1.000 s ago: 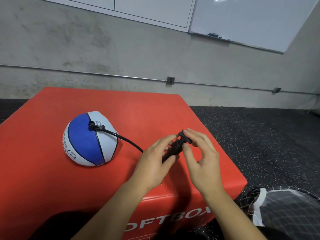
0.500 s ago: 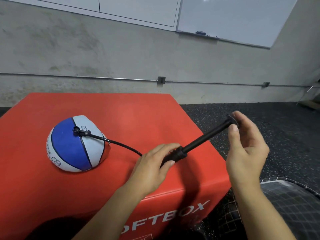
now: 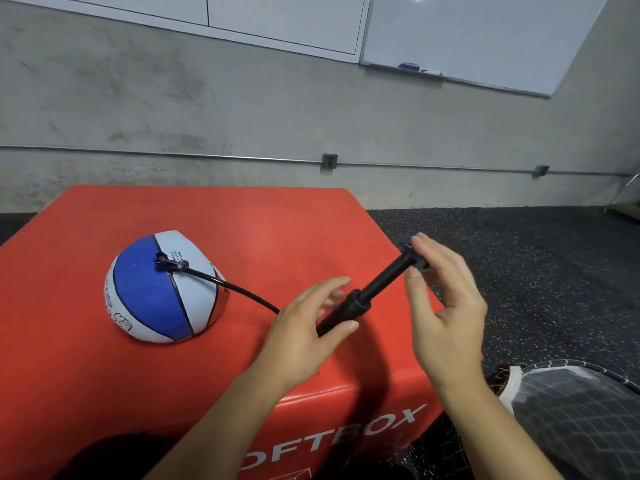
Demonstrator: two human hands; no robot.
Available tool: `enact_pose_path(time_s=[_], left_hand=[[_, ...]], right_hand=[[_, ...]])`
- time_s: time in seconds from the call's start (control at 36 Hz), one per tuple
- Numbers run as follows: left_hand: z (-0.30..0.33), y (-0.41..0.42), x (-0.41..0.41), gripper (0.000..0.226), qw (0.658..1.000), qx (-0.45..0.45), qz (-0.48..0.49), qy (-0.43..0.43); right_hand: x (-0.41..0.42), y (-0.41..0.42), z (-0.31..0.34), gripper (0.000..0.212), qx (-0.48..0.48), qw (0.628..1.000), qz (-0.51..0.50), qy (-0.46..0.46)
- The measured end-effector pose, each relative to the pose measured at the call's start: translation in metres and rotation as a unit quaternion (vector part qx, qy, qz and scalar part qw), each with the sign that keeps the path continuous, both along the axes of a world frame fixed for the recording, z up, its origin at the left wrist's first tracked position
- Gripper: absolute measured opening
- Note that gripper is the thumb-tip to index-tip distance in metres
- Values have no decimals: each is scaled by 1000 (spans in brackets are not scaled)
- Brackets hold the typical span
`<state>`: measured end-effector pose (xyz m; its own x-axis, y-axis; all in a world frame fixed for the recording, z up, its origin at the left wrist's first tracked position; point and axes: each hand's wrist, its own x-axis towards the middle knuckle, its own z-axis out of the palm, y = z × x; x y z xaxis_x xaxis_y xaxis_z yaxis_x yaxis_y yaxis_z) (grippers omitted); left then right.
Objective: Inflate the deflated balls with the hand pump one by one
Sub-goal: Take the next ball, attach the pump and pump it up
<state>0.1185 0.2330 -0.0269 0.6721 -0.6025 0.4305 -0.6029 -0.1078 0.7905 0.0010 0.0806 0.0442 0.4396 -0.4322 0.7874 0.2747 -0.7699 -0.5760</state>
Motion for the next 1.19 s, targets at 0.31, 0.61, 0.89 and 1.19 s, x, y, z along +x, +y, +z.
enact_pose_path(time_s=[0.31,0.61,0.89,1.19], left_hand=[[7,2,-1,61,1000,-10,3,4],[-1,-3,2,53,1000,-6,28,5],[1,-10,-6,52,997,63,9,-47],[-3,-11,-7,54,997,59,2,-56]], right_hand=[[22,28,-30,38,-25,994,60,88],[22,15,-28,27,-17,995,36,94],[-5,-18,10,29,80,996,-14,-32],[-15,-30,15,26,118,990,-38,-64]])
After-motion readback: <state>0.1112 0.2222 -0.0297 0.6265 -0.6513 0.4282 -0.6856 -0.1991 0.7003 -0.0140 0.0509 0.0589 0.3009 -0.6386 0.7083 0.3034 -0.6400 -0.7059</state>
